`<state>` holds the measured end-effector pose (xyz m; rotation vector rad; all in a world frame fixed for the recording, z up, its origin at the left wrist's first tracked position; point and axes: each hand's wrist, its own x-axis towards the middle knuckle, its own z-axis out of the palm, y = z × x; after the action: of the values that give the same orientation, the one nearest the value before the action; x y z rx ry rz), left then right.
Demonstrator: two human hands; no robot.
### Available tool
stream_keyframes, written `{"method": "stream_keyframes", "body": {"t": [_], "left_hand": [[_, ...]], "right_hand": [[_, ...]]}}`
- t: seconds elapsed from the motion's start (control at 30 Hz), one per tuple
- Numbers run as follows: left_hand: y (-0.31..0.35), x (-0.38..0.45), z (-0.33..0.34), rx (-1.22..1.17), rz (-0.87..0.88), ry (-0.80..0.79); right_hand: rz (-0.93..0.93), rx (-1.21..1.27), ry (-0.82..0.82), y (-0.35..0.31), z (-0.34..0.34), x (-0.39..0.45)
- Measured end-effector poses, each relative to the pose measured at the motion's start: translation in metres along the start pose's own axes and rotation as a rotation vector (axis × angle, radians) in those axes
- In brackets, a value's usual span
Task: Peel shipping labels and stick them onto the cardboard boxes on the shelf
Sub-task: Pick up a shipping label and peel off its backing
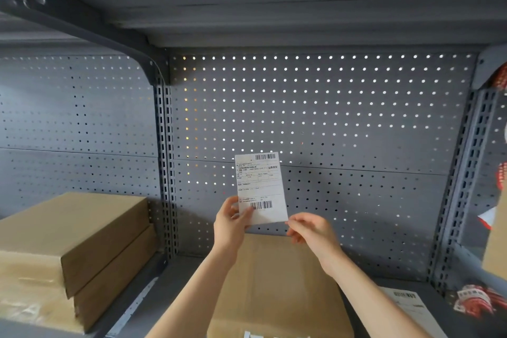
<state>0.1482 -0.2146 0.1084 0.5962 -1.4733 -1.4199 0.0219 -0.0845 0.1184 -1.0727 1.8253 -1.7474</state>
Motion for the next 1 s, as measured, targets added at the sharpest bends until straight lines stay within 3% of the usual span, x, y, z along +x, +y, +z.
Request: {"method": "stream_keyframes", "body": {"t": [1.0], "left_hand": [[-0.012,0.016,0.004,0.031,-0.020,-0.013]], "right_hand": [[-0.026,0.026,-0.002,0.008,0.000,0.017]]}}
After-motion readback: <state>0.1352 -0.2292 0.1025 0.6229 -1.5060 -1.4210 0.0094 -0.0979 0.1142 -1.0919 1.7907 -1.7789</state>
